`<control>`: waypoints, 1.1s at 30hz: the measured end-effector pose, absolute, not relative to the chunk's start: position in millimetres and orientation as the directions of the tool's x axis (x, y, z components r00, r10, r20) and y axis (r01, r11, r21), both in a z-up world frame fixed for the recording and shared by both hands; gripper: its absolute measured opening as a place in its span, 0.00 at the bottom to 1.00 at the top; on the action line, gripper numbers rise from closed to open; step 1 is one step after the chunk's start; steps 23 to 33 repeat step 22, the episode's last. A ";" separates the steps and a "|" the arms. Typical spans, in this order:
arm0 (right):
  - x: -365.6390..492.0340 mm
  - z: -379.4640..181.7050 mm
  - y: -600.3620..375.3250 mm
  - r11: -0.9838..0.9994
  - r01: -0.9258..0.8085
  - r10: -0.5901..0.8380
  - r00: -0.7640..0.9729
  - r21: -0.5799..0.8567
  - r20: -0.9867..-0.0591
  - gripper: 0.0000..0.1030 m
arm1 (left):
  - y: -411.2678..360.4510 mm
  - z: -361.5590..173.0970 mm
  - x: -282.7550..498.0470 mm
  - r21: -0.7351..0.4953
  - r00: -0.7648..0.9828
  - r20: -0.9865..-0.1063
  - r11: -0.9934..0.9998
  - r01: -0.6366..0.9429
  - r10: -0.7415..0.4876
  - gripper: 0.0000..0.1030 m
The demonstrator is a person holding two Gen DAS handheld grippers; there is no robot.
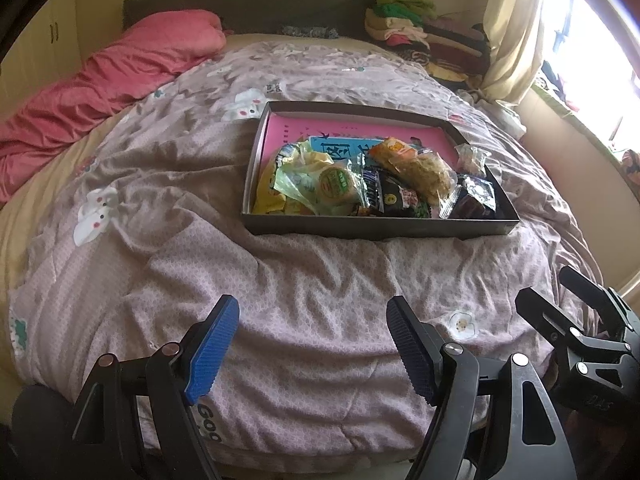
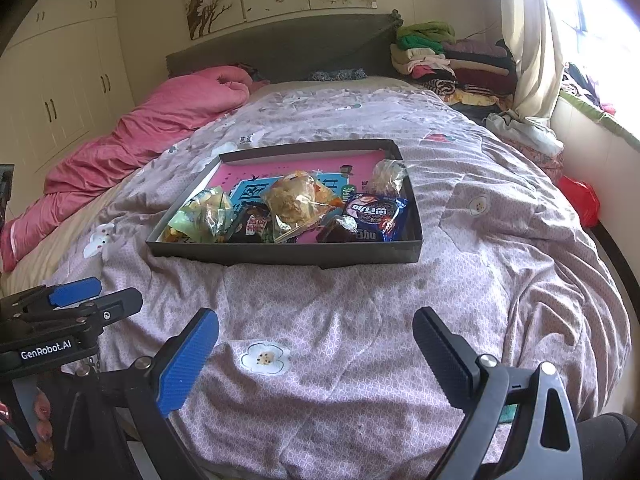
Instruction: Organize snacks
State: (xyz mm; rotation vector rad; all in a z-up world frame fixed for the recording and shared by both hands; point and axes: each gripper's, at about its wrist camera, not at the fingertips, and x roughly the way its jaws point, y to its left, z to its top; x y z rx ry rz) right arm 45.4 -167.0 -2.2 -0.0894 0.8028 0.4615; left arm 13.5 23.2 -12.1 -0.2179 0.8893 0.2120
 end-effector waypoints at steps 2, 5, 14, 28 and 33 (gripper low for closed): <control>45.4 -2.3 -167.1 0.897 -0.432 0.365 0.601 0.095 -0.711 0.95 | 22.6 -11.8 13.1 -0.096 0.612 -0.785 0.957 -0.273 0.096 0.75; 45.7 -1.9 -167.2 0.897 -0.432 0.365 0.601 0.095 -0.711 0.95 | 22.3 -10.6 12.9 -0.090 0.617 -0.780 0.958 -0.272 0.102 0.75; 46.2 -1.7 -167.7 0.897 -0.431 0.365 0.601 0.096 -0.711 0.95 | 20.3 -8.9 12.6 -0.096 0.625 -0.774 0.957 -0.273 0.101 0.75; 51.5 -0.5 -173.3 0.903 -0.417 0.361 0.605 0.104 -0.710 0.95 | 38.7 -13.8 15.9 -0.081 0.615 -0.772 0.933 -0.350 0.163 0.75; 51.5 -0.5 -173.3 0.903 -0.417 0.361 0.605 0.104 -0.710 0.95 | 38.7 -13.8 15.9 -0.081 0.615 -0.772 0.933 -0.350 0.163 0.75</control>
